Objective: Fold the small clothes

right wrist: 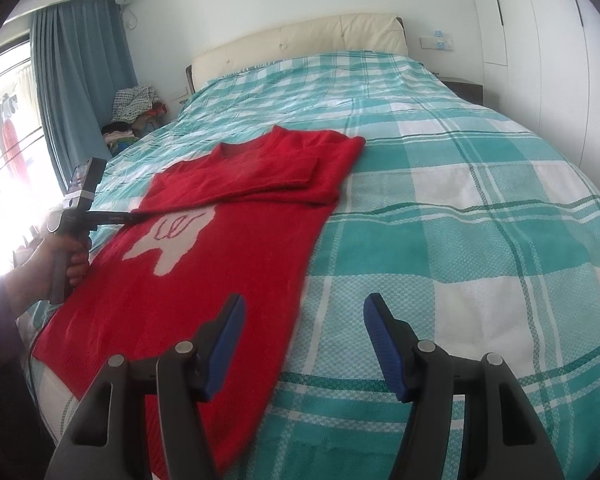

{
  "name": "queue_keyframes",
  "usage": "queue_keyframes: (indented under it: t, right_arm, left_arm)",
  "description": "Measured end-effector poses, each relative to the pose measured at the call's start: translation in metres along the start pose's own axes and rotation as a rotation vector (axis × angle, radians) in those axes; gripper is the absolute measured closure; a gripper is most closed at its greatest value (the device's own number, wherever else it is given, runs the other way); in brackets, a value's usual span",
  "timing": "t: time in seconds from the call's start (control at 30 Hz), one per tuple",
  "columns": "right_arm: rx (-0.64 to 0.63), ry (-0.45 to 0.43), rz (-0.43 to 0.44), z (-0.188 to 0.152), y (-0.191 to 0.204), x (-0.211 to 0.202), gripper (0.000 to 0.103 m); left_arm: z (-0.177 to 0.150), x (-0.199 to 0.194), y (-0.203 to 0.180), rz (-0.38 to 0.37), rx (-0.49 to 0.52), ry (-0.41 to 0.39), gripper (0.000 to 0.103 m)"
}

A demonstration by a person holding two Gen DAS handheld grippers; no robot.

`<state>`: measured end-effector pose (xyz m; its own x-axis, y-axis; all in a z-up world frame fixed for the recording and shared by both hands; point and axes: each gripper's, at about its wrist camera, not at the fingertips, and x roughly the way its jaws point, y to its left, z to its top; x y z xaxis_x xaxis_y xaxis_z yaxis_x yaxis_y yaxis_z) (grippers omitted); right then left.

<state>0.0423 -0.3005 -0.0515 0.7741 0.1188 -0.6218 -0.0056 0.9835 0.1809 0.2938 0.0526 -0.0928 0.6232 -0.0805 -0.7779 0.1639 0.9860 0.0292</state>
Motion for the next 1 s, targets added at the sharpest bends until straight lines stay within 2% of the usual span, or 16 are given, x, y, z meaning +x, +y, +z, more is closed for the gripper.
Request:
queue_keyframes:
  t: [0.17,0.27,0.37,0.4,0.57,0.63,0.7,0.8,1.0]
  right_arm:
    - [0.021,0.007,0.021,0.002,-0.003,0.002,0.042]
    - [0.020,0.016,0.025,0.003,-0.002,0.003,0.042]
    - [0.010,0.027,0.000,0.003,-0.002,0.004,0.042]
    - [0.014,0.030,-0.005,0.003,-0.004,0.005,0.042]
    - [0.052,0.029,-0.008,0.004,-0.012,0.004,0.042]
    - [0.055,0.032,-0.013,0.004,-0.013,0.005,0.042]
    - [0.049,0.035,-0.018,0.003,-0.012,0.006,0.042]
    - [0.036,0.040,-0.029,0.001,-0.010,0.008,0.042]
    - [0.009,0.054,-0.055,-0.004,-0.007,0.016,0.042]
  left_arm:
    - [-0.005,0.001,0.001,0.016,0.011,0.000,0.096]
    - [-0.007,-0.002,0.000,0.032,0.015,0.001,0.088]
    - [-0.013,-0.012,0.007,0.061,0.002,-0.001,0.060]
    - [-0.016,-0.017,0.012,0.077,-0.009,-0.002,0.047]
    - [-0.036,-0.058,0.034,0.108,-0.096,0.006,0.033]
    - [-0.046,-0.079,0.035,0.098,-0.129,0.003,0.017]
    - [-0.059,-0.098,0.029,0.067,-0.145,-0.005,0.010]
    - [-0.081,-0.112,0.010,0.033,-0.124,-0.012,0.009]
    - [-0.101,-0.108,-0.018,0.061,-0.088,0.014,0.009]
